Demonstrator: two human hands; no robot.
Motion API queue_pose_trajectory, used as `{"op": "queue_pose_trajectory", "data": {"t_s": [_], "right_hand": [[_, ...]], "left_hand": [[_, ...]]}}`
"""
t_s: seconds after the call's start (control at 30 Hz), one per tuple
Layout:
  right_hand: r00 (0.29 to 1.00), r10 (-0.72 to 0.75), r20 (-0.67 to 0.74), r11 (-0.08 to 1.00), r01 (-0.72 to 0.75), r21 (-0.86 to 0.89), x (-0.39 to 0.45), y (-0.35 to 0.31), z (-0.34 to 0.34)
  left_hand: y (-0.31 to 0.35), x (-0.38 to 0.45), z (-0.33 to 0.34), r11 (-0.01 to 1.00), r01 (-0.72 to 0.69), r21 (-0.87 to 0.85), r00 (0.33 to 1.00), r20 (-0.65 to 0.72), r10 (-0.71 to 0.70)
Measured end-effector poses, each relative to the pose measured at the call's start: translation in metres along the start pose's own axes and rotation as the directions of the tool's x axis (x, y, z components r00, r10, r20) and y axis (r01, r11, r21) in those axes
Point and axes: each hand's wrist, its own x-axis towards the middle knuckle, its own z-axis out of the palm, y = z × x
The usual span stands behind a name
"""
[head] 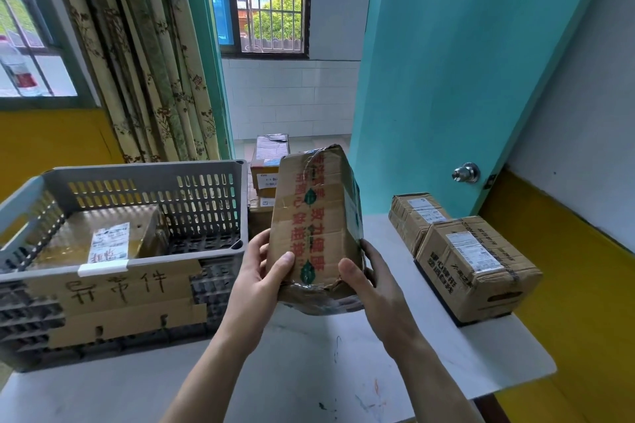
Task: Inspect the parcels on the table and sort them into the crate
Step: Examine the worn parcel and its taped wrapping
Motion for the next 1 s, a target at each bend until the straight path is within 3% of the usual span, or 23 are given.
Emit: {"op": "queue_pose_trajectory", "data": {"t_s": [0.13,0.27,0.37,0.57,0.7,0.87,1.0], "right_hand": [[0.997,-0.063,-0.041,0.995,0.059,-0.081,0.002,0.0,0.001],[0.992,-0.11,-0.065,0.972,0.094,-0.216,0.003,0.007,0.005],[0.988,-0.146,-0.057,0.954,0.125,-0.273,0.001,0.009,0.003],[0.95,-0.274,-0.15,0.914,0.209,-0.347,0.004,0.015,-0.004],[0.902,-0.343,-0.264,0.899,0.233,-0.371,0.01,0.021,-0.014],[0.95,-0.128,-0.286,0.988,0.095,-0.125,0.013,0.017,-0.023],[0.962,-0.087,-0.258,0.995,0.069,-0.079,0.014,0.014,-0.019]], "left_hand": [[0.007,0.002,0.001,0.977,-0.011,0.215,1.0,0.007,0.01],[0.021,-0.001,0.009,0.882,-0.004,0.472,1.0,-0.015,0.012],[0.027,0.0,0.016,0.834,0.044,0.55,0.999,-0.014,-0.044],[0.026,0.01,0.013,0.833,0.141,0.535,0.987,-0.005,-0.164],[0.024,0.011,0.014,0.927,0.154,0.343,0.988,-0.029,-0.154],[0.02,0.012,0.008,0.958,0.19,0.215,0.982,-0.041,-0.186],[0.023,0.008,0.011,0.956,0.206,0.211,0.978,-0.017,-0.207]]}}
